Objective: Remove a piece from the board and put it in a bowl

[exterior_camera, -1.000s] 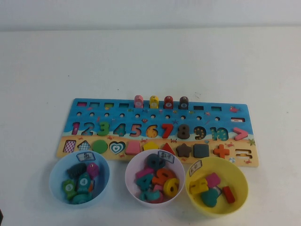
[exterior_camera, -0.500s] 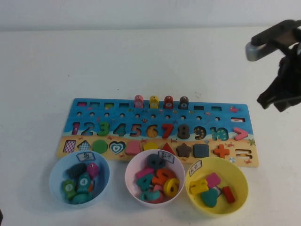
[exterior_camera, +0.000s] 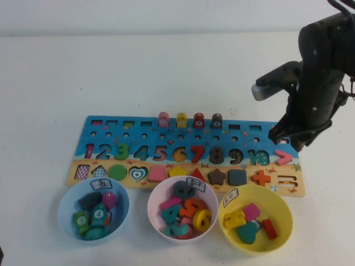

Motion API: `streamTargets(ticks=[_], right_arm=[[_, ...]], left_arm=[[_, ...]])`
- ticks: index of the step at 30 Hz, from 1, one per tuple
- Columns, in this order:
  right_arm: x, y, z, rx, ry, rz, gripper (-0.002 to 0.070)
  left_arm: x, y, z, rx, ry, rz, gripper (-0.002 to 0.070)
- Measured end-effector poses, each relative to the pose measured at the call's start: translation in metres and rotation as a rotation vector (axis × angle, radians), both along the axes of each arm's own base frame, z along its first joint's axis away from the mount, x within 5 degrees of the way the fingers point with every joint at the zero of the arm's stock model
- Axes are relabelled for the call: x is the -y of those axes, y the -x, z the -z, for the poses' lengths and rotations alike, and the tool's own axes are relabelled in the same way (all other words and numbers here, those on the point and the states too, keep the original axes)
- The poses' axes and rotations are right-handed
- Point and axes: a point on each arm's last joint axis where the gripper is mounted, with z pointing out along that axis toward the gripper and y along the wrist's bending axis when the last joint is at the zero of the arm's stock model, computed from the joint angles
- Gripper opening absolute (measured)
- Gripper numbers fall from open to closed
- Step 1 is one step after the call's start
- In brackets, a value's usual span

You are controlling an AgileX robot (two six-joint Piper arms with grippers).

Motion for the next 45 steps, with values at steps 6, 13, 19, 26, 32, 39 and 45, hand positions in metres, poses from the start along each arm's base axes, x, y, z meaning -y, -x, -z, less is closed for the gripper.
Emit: streamTargets(ticks=[6,13,19,26,32,39,45], right_arm=[[-0.004,-0.009,0.005,0.014,-0.024,0.165,0.0383],[-0.013,-0.016,0.024,-0.042,-0.070,0.232,0.0413],[-0.012,-0.019,0.035,-0.083,-0.105,0.310,0.0413],[-0.006,-0.022,0.036,-0.105,-0.150,0.359,0.0413],[-0.005,-0.023,0.037,-0.101,-0.138,0.355,0.0413],[-0.005,-0.025,0.047,-0.120,-0.126,0.363,0.0413],[-0.005,-0.026,0.057,-0.142,-0.113,0.367,0.0413]], left_arm=[[0.000,0.000,0.000,0.000,0.000,0.000,-0.0004],[0.000,0.000,0.000,0.000,0.000,0.000,-0.0004],[0.000,0.000,0.000,0.000,0.000,0.000,-0.0004],[0.000,0.000,0.000,0.000,0.000,0.000,-0.0004],[0.000,0.000,0.000,0.000,0.000,0.000,-0.0004],[0.000,0.000,0.000,0.000,0.000,0.000,-0.0005],[0.000,0.000,0.000,0.000,0.000,0.000,-0.0004]])
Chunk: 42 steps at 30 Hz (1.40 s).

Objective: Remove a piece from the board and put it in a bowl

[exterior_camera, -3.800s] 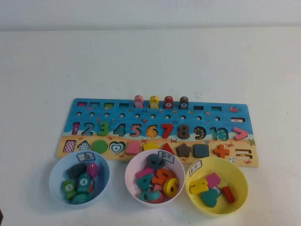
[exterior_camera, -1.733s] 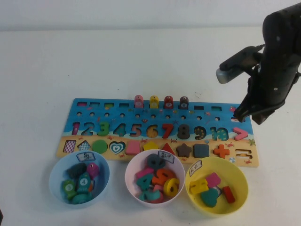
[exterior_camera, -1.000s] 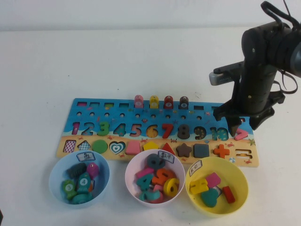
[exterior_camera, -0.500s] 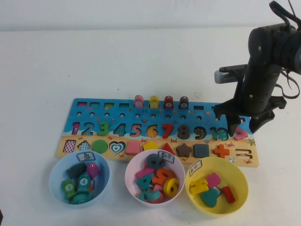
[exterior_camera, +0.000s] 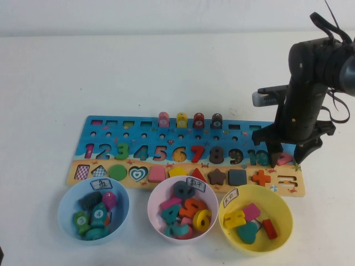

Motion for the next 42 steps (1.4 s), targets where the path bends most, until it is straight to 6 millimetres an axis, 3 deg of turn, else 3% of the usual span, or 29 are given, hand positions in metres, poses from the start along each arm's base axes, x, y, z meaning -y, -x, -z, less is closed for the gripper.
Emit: streamTargets(ticks=[12,42], right_arm=[[0.0013,-0.0009,0.0009,0.004,0.006,-0.001,0.0283],[0.0029,-0.0016,0.0008,0.010,0.021,-0.006,0.0281]], left_arm=[[0.0000,0.0000,0.0000,0.000,0.000,0.000,-0.0004],[0.0000,0.0000,0.0000,0.000,0.000,0.000,-0.0005]])
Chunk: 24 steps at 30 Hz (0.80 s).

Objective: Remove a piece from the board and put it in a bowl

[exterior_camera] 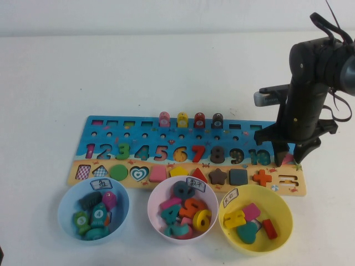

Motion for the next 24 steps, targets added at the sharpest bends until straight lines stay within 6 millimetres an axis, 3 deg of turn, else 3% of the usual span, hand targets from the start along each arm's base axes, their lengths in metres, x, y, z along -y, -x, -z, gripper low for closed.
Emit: streamTargets(ticks=[19,24], right_arm=[[0.003,0.001,-0.013,0.034,0.006,-0.009,0.0281],[0.002,0.004,-0.028,0.063,-0.021,-0.034,0.0281]], left_arm=[[0.000,0.000,0.000,0.000,0.000,0.000,-0.0005],[0.000,0.000,0.000,0.000,0.000,0.000,-0.0005]])
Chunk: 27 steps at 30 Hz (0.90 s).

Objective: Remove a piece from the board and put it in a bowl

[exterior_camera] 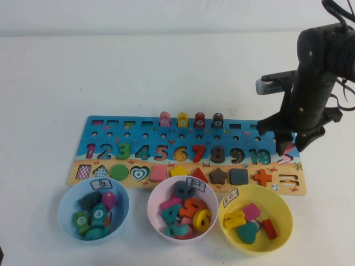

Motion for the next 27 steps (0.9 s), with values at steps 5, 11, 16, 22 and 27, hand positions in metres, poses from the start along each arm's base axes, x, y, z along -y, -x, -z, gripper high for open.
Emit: streamTargets(ticks=[5,11,16,22,27], right_arm=[[-0.004,0.008,-0.025,0.037,-0.088,-0.073,0.0281],[-0.012,0.020,-0.053,0.087,-0.158,-0.147,0.0281],[-0.015,0.025,-0.061,0.111,-0.136,-0.178,0.0281],[-0.021,0.027,-0.062,0.100,-0.179,-0.180,0.0281],[-0.051,0.043,-0.066,0.102,-0.204,-0.297,0.0281]], left_arm=[[0.000,0.000,0.000,0.000,0.000,0.000,-0.0005],[0.000,0.000,0.000,0.000,0.000,0.000,-0.0005],[0.000,0.000,0.000,0.000,0.000,0.000,-0.0005],[0.000,0.000,0.000,0.000,0.000,0.000,-0.0005],[0.000,0.000,0.000,0.000,0.000,0.000,-0.0005]])
